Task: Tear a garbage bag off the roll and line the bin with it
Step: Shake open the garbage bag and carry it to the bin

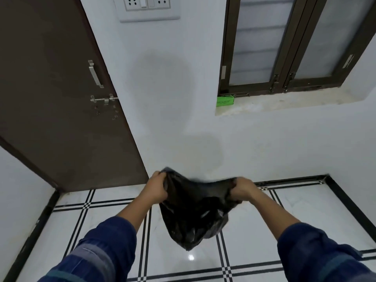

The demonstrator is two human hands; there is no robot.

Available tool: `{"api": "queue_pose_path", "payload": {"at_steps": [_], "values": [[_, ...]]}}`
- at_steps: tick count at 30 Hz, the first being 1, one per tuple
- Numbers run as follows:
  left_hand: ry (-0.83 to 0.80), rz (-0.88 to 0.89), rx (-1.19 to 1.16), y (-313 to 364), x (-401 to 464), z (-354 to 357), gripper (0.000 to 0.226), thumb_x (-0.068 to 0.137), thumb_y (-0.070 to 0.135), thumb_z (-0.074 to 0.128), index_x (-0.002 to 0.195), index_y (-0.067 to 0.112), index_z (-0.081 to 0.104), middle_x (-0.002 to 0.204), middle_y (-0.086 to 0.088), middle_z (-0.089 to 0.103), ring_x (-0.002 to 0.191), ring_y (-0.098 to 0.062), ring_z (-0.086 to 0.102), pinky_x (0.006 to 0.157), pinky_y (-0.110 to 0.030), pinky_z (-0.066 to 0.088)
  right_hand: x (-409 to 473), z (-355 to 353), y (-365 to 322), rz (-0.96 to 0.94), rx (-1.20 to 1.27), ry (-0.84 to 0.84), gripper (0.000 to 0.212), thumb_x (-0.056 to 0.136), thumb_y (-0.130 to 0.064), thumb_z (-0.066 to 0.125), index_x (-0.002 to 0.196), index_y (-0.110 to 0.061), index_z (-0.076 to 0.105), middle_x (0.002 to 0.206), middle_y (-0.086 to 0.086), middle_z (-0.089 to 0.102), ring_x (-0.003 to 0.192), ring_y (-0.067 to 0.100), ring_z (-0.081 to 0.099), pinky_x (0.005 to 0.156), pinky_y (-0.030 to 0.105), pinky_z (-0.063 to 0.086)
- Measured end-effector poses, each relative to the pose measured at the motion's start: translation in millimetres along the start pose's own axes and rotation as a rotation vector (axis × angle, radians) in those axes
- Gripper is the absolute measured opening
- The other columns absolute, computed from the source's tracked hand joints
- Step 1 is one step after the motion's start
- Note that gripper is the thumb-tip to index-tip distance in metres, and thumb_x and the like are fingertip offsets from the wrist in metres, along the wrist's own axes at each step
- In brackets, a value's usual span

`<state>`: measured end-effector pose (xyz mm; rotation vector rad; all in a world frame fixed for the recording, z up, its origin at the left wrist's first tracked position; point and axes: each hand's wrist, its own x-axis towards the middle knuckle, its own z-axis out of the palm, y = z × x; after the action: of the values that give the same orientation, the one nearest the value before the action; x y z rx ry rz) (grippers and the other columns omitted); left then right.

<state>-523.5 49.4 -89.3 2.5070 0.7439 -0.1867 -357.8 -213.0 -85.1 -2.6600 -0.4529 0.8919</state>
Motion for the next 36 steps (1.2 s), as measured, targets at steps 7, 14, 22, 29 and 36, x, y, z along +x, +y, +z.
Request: {"api": "queue_pose_path", "payload": {"at_steps": [7,14,22,29,36], "values": [[0.205,-0.077,-0.218,10.4,7.6,-4.2,0.053,0.081,0.003,0.059,0.132,0.02,0.058,0.116,-0.01,0.06,0.105,-0.032,0.061,0.079,-0.03,0.046,1.9,-1.7,-3.8,0.155,1.014,0.099,0.028,0.08,0.009,0.066,0.104,-0.005,0.072,0.087,0.014,0.07,0.074,0.029,0.064,0.072,0.041,0.058],[-0.157,-0.533,-1.235,34.0,-1.2,-15.9,0.024,0.1,0.005,0.043,0.106,0.016,0.064,0.089,-0.014,0.071,0.067,-0.028,0.07,0.05,-0.035,0.059,-7.7,-7.5,4.7,0.304,1.427,-0.224,0.036,0.095,0.005,0.037,0.102,-0.013,0.066,0.089,0.012,0.069,0.081,0.03,0.064,0.072,0.043,0.054],[-0.219,-0.405,-1.68,11.8,-1.0,-32.3,0.024,0.092,0.027,0.065,0.08,0.01,0.078,0.084,-0.012,0.077,0.072,-0.028,0.075,0.073,-0.04,0.061,-14.8,-13.6,31.6,0.152,1.529,-0.226,0.014,0.088,-0.001,0.056,0.09,-0.013,0.062,0.083,0.011,0.07,0.071,0.027,0.066,0.058,0.031,0.055],[0.237,-0.312,-0.772,5.8,15.9,-6.3,0.053,0.072,-0.01,0.08,0.12,0.007,0.063,0.102,-0.011,0.07,0.09,-0.028,0.068,0.083,-0.04,0.058,4.6,-8.1,36.7,0.059,0.313,0.287,0.025,0.084,-0.007,0.065,0.077,-0.028,0.076,0.075,-0.008,0.068,0.079,0.015,0.061,0.07,0.022,0.046],[-0.128,-0.781,-1.008,16.4,-6.2,11.9,0.029,0.106,0.012,0.036,0.103,0.004,0.064,0.096,-0.018,0.073,0.09,-0.039,0.073,0.086,-0.055,0.056,22.8,3.7,39.9,0.356,1.369,0.035,0.027,0.093,0.009,0.048,0.085,-0.01,0.066,0.08,0.011,0.063,0.075,0.028,0.063,0.071,0.043,0.058]]}}
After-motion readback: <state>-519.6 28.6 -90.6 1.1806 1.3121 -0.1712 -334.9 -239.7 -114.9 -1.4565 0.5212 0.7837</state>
